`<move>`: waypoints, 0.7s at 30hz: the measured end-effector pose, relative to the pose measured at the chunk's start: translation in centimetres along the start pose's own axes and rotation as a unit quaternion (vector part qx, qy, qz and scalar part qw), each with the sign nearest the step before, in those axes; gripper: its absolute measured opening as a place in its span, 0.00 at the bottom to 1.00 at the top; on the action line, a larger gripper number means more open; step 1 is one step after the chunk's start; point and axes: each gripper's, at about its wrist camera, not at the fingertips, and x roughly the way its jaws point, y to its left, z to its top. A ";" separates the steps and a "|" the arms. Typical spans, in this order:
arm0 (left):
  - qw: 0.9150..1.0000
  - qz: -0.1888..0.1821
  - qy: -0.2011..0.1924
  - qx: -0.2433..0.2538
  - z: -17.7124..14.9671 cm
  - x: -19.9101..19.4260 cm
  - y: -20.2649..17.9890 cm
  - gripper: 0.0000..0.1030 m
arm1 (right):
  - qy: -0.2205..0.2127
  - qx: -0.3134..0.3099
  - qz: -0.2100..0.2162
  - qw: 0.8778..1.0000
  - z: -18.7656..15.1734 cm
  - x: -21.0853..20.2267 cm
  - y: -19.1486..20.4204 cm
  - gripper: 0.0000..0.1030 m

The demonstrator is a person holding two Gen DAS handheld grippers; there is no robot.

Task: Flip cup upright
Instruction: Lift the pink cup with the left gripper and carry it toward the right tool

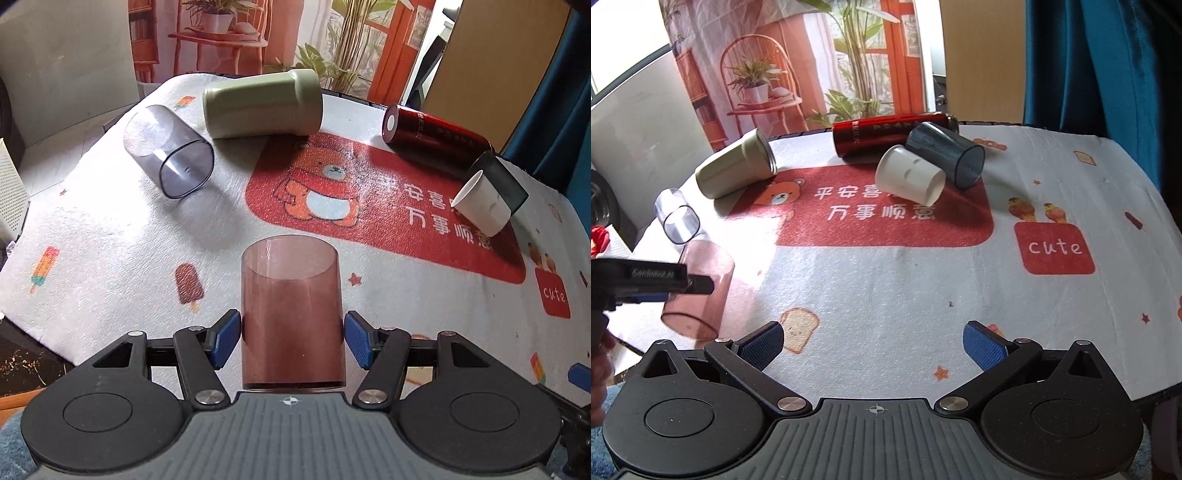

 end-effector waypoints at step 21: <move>0.998 0.032 -0.048 -0.026 -1.7 -5.6 4.0 0.92 | 0.022 -0.028 0.006 0.999 -0.3 -0.8 2.2 1.00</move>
